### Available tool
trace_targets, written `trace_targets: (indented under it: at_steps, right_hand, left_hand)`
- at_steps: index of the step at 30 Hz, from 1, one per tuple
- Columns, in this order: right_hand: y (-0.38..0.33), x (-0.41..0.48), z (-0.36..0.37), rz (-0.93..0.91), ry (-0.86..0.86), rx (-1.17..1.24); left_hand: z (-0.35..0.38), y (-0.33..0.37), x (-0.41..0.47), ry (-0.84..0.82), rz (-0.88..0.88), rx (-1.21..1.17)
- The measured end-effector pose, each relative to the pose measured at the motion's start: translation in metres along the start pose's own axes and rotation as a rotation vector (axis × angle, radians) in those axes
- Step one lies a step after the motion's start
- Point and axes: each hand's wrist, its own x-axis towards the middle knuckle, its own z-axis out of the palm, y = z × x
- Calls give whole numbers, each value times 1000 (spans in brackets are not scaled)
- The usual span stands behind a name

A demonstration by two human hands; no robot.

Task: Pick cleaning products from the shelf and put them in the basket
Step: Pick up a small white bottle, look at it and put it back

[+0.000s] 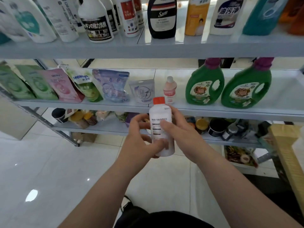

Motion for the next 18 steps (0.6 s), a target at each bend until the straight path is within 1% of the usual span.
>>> trace_targets:
  at_steps: [1,2,4,6,7,9,11,13,16,18]
  right_hand:
    - [0,-1,0,-31,7,-11]
    - [0,-2,0,-68,11,13]
    - [1,-3,0,-128,-6,92]
    - [0,-3,0,-151,-33,94]
    - [-1,-2,0,-152,-28,59]
    - [-7,1,1,-177,49,-47]
    - [-13,6,1,-222,161,-228]
    - [-17,14,0,-236,188,-393]
    - [-18,26,5,-194,179,-598]
    - [-21,36,12,-220,210,-730]
  left_hand:
    - [0,-3,0,2,59,62]
    - [0,-4,0,-14,72,80]
    - [0,-6,3,-91,-6,-6]
    - [-5,-8,6,-157,-67,-86]
    - [-10,-9,8,-138,-53,-35]
    - [-21,-10,11,-40,24,209]
    - [-31,-13,13,22,103,461]
    - [-40,-17,17,58,175,639]
    - [-54,-23,25,82,293,823]
    - [-65,-23,34,34,289,842]
